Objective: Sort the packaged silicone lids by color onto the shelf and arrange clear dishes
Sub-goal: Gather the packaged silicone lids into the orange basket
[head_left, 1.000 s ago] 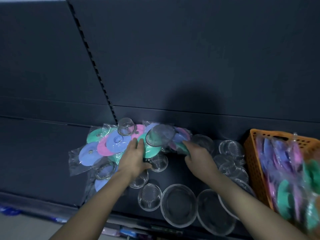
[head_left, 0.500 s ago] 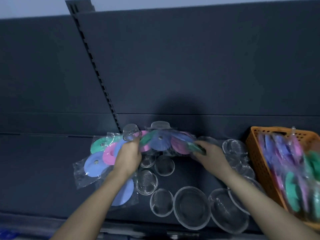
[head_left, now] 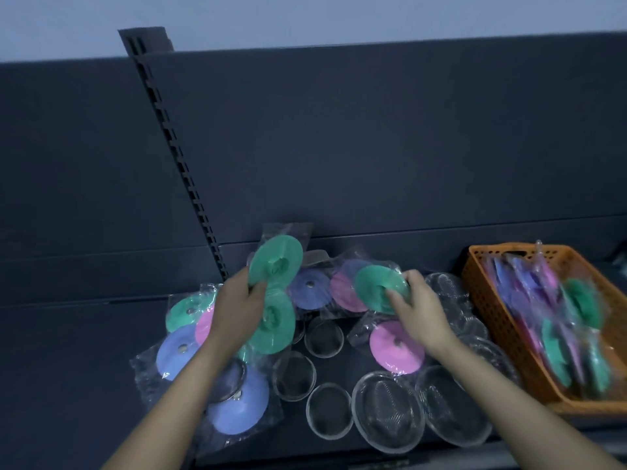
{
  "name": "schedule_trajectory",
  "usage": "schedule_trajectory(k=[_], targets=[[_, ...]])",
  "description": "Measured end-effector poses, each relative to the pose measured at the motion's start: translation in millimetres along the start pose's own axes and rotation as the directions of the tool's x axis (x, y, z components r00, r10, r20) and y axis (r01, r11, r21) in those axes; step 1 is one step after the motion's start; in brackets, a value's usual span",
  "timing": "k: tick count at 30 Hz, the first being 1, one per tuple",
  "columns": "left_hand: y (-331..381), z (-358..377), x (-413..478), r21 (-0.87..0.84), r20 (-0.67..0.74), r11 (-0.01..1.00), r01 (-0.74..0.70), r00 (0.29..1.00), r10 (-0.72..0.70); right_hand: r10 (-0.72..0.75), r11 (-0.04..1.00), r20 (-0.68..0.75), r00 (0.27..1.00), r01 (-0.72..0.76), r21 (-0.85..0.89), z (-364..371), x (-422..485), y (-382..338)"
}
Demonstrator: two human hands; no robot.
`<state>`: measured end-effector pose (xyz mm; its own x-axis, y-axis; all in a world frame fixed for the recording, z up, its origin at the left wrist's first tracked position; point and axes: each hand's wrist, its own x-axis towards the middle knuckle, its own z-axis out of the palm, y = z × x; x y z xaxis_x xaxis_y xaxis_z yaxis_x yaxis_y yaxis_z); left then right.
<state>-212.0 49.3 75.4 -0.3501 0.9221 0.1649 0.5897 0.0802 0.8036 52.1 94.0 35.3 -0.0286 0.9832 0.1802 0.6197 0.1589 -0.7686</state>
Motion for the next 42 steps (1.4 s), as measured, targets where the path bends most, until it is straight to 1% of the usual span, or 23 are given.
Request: schedule_trajectory(k=[2, 5, 8, 10, 13, 15, 17, 19, 23, 25, 28, 31, 35, 38, 42], targets=[[1.5, -4.4, -0.1, -0.029, 0.021, 0.999, -0.012, 1.000, 0.013, 0.018, 0.999, -0.061, 0.998, -0.016, 0.043, -1.5, -1.0, -0.1], [4.8, -9.9, 0.1, -0.132, 0.070, 0.991, 0.005, 0.998, 0.004, 0.058, 0.986, -0.122, 0.991, -0.038, 0.160, -5.8, -3.5, -2.1], [10.1, -13.4, 0.9, -0.231, 0.098, 0.973, 0.008, 0.995, 0.015, 0.162, 0.937, -0.100, 0.982, -0.122, 0.326, -8.1, -4.3, -3.5], [15.8, -15.3, 1.0, -0.314, 0.118, 0.949, 0.025, 0.993, 0.013, 0.232, 0.896, -0.085, 0.969, -0.178, 0.407, -8.4, -4.8, -3.9], [22.2, -17.1, 3.2, -0.452, 0.167, 0.889, 0.071, 0.986, 0.007, 0.270, 0.870, -0.097, 0.958, -0.200, 0.450, -10.0, -6.7, -6.4], [25.3, -17.2, 6.6, -0.504, 0.198, 0.859, 0.089, 0.980, 0.014, 0.296, 0.851, -0.116, 0.948, -0.206, 0.483, -12.4, -8.7, -10.7], [30.0, -15.6, 10.8, -0.546, 0.225, 0.833, 0.088, 0.973, 0.044, 0.336, 0.815, -0.128, 0.933, -0.220, 0.536, -14.6, -11.2, -16.0], [38.9, -12.5, 13.5, -0.609, 0.260, 0.787, 0.094, 0.962, 0.086, 0.381, 0.790, -0.124, 0.916, -0.253, 0.559, -15.1, -13.0, -18.0], [55.6, 4.7, 16.5, -0.696, 0.369, 0.703, 0.148, 0.913, 0.173, 0.425, 0.751, -0.114, 0.898, -0.279, 0.598, -22.0, -23.1, -20.8], [61.7, 17.5, 17.0, -0.718, 0.413, 0.672, 0.184, 0.888, 0.199, 0.447, 0.716, -0.111, 0.888, -0.281, 0.640, -29.6, -30.4, -23.0], [74.6, 38.0, 13.3, -0.724, 0.463, 0.658, 0.207, 0.853, 0.241, 0.453, 0.674, -0.090, 0.887, -0.275, 0.686, -44.1, -39.7, -21.2], [95.1, 59.0, 5.3, -0.727, 0.525, 0.643, 0.239, 0.798, 0.296, 0.432, 0.715, -0.132, 0.892, -0.249, 0.654, -65.2, -49.2, -13.9], [125.0, 88.2, -3.0, -0.708, 0.547, 0.673, 0.215, 0.769, 0.330, 0.412, 0.749, -0.206, 0.888, -0.201, 0.632, -96.8, -56.4, -3.3], [151.9, 112.2, -11.7, -0.736, 0.571, 0.629, 0.251, 0.730, 0.376, 0.425, 0.745, -0.268, 0.865, -0.165, 0.646, -121.0, -58.0, 8.1], [197.1, 144.8, -26.3, -0.744, 0.602, 0.607, 0.279, 0.673, 0.430, 0.427, 0.773, -0.392, 0.815, -0.104, 0.626, -159.4, -61.9, 25.4]])
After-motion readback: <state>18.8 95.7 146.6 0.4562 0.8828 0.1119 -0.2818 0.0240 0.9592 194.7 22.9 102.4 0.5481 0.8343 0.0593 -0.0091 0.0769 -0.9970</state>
